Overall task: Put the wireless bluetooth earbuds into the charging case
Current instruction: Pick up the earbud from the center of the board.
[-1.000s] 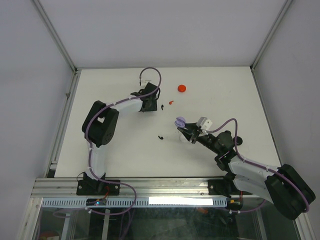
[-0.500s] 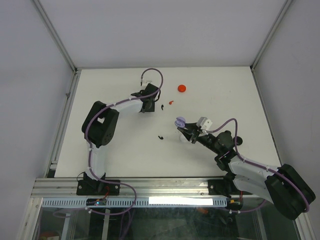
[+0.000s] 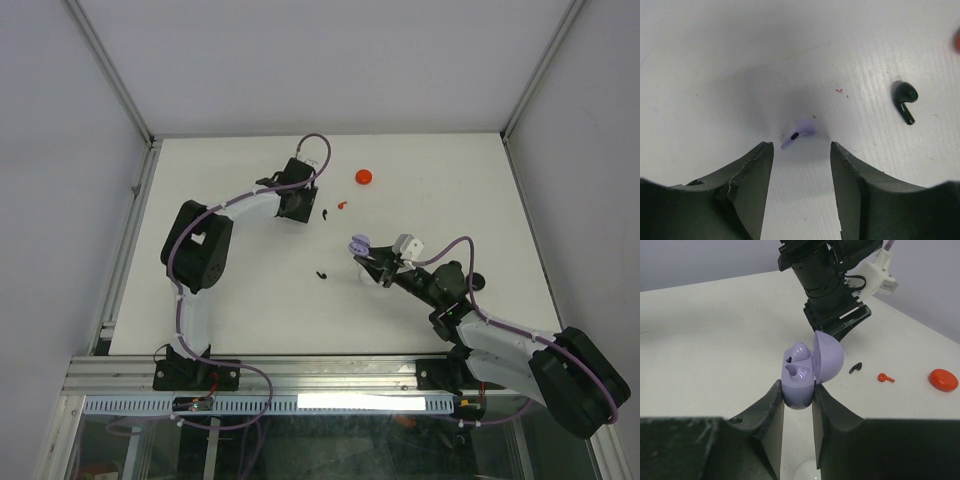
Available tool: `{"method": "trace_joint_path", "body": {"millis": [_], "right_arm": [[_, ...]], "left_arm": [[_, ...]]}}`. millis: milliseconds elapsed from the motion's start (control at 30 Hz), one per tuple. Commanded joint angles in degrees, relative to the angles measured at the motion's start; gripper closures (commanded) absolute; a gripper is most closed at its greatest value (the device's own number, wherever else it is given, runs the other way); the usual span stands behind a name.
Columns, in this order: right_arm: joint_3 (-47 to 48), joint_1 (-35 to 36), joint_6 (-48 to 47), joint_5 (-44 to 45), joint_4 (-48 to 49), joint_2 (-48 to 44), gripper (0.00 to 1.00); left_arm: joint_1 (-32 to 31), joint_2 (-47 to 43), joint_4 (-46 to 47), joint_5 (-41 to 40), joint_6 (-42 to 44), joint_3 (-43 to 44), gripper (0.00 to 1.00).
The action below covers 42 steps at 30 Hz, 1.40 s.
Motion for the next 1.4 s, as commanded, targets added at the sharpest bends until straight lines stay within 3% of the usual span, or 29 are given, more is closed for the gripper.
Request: {"method": "trace_joint_path", "body": {"millis": [0, 433, 1367], "right_arm": [[2.4, -0.2, 0.2, -0.7, 3.0, 0.0, 0.89], [2.4, -0.2, 0.1, -0.5, 2.9, -0.1, 0.89], [2.5, -0.2, 0.0, -0.4, 2.6, -0.2, 0.89]], "left_arm": [[2.4, -1.7, 0.7, 8.7, 7.7, 4.8, 0.5], [4.6, 3.7, -5.3, 16.5, 12.7, 11.3, 0.55], [4.5, 9.1, -12.9, 17.2, 13.5, 15.6, 0.71]]}}
